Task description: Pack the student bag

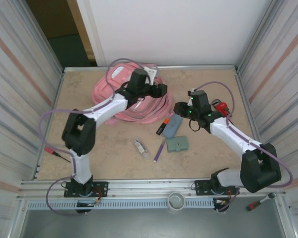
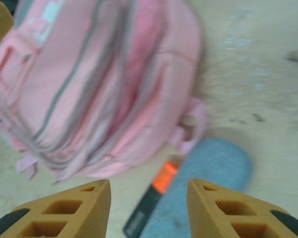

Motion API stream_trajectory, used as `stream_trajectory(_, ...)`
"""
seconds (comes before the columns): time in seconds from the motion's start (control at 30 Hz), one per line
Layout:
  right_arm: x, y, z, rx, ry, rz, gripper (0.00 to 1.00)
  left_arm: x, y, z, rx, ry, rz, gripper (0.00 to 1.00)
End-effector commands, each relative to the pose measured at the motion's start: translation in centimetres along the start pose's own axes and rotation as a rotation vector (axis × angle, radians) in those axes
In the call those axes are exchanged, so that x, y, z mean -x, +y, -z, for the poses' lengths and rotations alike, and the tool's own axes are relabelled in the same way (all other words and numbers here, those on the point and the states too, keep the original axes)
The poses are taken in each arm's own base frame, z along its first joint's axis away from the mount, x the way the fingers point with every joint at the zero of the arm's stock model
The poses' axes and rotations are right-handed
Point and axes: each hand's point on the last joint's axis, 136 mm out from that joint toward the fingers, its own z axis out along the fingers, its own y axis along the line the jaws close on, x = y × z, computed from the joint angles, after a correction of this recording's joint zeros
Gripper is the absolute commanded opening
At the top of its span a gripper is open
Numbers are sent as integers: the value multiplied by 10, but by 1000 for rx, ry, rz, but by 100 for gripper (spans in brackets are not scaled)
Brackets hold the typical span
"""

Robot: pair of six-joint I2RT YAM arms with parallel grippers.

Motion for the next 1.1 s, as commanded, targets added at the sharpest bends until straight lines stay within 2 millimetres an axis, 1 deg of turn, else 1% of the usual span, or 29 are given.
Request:
stream_trajectory(0.0, -13, 38, -19, 89, 25, 82, 45, 8, 37, 67, 106, -86, 24, 72)
stream_trajectory(0.03, -20, 54, -28, 119, 47, 103, 45, -6, 66, 84, 188, -86, 92, 72)
stream_trajectory(0.1, -35, 81, -50, 173, 96, 141, 46, -35, 115, 114, 292, -101, 232, 72)
stream_trajectory(0.13, -42, 91, -62, 187, 127, 144, 46, -52, 141, 129, 344, -110, 309, 71)
stream_trajectory(0.2, -52, 100, -82, 206, 177, 133, 45, -81, 178, 151, 414, -111, 435, 71)
stream_trajectory(0.23, -55, 100, -91, 204, 187, 125, 45, -94, 190, 156, 424, -100, 481, 71)
stream_trajectory(0.27, -56, 97, -98, 193, 192, 120, 43, -103, 197, 159, 422, -90, 516, 71)
stream_trajectory(0.3, -56, 92, -105, 177, 196, 114, 43, -111, 202, 157, 413, -76, 545, 71)
stream_trajectory(0.4, -51, 72, -118, 129, 198, 77, 40, -127, 209, 144, 375, -28, 592, 71)
stream_trajectory(0.5, -42, 52, -123, 92, 185, 51, 38, -134, 212, 130, 345, 1, 618, 72)
stream_trajectory(0.57, -38, 43, -124, 82, 184, 39, 37, -136, 215, 124, 334, 6, 628, 71)
stream_trajectory(0.67, -34, 36, -124, 75, 179, 37, 37, -141, 218, 117, 327, 24, 637, 67)
stream_trajectory(0.77, -32, 32, -125, 62, 174, 48, 37, -152, 222, 117, 348, 29, 650, 61)
stream_trajectory(0.87, -31, 30, -127, 58, 180, 58, 37, -160, 222, 112, 337, 45, 662, 56)
stream_trajectory(0.97, -27, 29, -127, 65, 174, 58, 37, -163, 222, 105, 311, 45, 680, 55)
stream_trajectory(1.07, -26, 29, -125, 66, 174, 62, 37, -162, 216, 93, 286, 53, 674, 50)
